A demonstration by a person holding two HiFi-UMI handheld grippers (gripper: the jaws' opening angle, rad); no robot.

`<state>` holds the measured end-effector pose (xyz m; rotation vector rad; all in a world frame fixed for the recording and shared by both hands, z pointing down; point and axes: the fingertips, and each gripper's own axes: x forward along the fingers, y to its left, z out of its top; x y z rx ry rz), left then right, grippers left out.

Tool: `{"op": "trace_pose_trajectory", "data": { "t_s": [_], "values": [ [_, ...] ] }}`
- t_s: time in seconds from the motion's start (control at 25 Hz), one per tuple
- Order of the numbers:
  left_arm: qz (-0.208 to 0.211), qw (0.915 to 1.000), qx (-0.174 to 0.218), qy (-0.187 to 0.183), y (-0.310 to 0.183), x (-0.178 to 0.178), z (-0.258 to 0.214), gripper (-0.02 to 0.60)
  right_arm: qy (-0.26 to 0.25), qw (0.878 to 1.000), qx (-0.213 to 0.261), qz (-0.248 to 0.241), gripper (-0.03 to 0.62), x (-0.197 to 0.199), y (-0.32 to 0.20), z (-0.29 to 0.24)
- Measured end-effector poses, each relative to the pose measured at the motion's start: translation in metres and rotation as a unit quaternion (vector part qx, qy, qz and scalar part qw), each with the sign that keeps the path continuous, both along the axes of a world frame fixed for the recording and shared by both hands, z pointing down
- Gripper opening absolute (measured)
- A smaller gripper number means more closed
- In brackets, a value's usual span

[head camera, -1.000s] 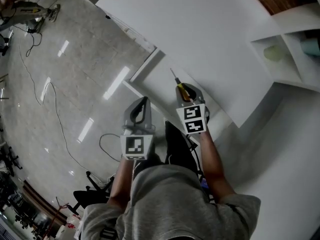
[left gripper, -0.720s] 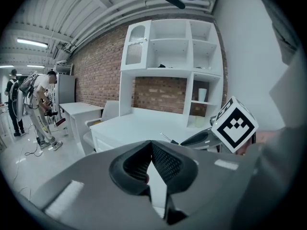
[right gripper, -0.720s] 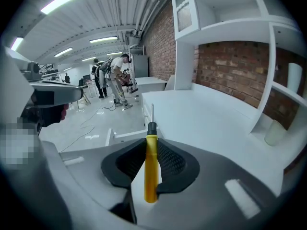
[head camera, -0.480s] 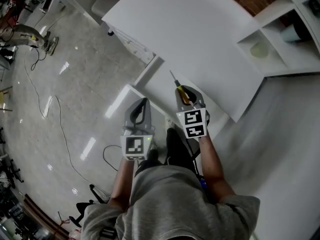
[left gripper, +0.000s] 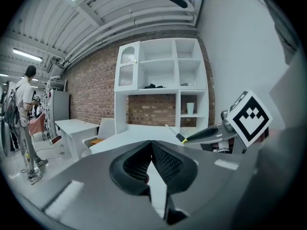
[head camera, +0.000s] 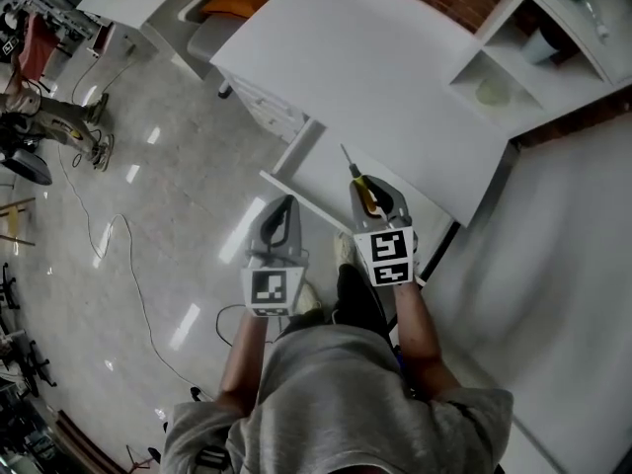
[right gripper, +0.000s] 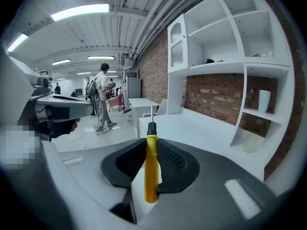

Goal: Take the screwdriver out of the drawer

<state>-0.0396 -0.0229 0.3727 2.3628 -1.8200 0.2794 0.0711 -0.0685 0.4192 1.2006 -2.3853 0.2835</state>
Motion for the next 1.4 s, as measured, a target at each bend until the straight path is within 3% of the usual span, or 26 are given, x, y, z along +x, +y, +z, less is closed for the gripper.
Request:
{"op": "trace_pose_trajectory", "data": {
  "t_s": [0.56,1.4],
  "values": [
    [0.032,0.9988,0.037,-0.008,0.070,-0.003,-0.037,0.012,-0.021,0.996,0.062,0.056,0.077,0.021,0.085,-0.064],
    [0.029,0.9982,0.051,-0.014,0.142,-0.031,-0.047,0.012,-0.023,0.990,0.094,0.107,0.077,0.046,0.183,-0.079]
  ]
}}
